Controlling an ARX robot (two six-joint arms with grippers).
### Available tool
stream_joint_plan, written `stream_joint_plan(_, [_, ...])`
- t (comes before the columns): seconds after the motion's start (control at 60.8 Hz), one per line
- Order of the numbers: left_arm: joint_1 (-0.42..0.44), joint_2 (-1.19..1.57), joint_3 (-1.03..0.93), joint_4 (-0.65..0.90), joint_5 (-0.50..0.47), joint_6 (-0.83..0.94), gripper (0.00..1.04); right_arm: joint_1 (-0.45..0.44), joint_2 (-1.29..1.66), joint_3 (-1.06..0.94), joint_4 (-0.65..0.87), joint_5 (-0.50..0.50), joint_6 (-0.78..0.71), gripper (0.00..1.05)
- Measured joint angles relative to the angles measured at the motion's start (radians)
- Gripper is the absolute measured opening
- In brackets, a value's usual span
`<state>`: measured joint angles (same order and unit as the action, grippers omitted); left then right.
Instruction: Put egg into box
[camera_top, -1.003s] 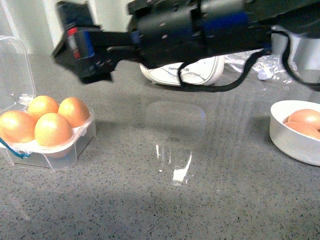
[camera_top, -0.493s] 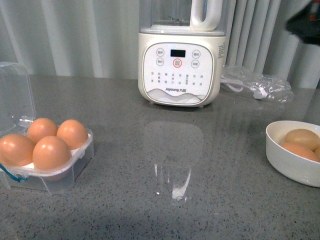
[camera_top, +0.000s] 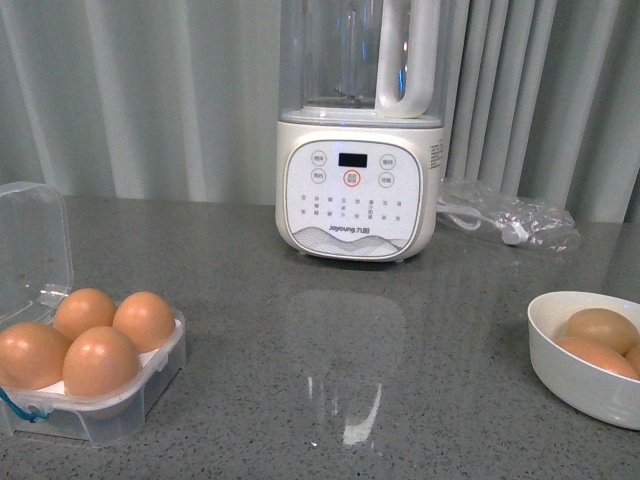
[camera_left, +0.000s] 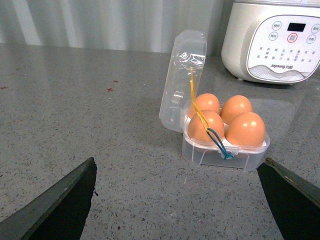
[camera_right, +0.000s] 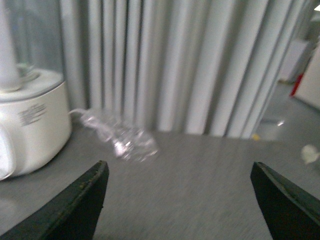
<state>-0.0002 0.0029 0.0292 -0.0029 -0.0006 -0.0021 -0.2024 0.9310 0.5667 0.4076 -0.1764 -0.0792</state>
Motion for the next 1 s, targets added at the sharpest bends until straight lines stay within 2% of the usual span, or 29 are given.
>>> stream_joint_plan(0.099, [0.000,0.000,0.000,0.000,0.000,0.000,0.98,-0.007,-0.087,-0.112,-0.015,-0.042,0.044,0.62])
stream_joint_plan(0.427, [0.000,-0.002,0.000,0.000,0.000,0.000,0.98,0.074,-0.261,-0.340,0.026,0.051,0.066,0.03])
stream_joint_plan(0.559, [0.000,-0.002,0.000,0.000,0.000,0.000,0.98,0.108,-0.326,-0.402,0.024,0.090,0.069,0.03])
stream_joint_plan(0.625, [0.000,-0.002,0.000,0.000,0.000,0.000,0.98,0.164,-0.359,-0.424,0.015,0.166,0.069,0.03])
stream_joint_plan(0.723, [0.000,-0.002,0.000,0.000,0.000,0.000,0.98,0.198,-0.398,-0.449,0.003,0.167,0.068,0.03])
stream_joint_plan(1.003, [0.000,-0.002,0.000,0.000,0.000,0.000,0.98,0.199,-0.508,-0.502,-0.054,0.175,0.069,0.03])
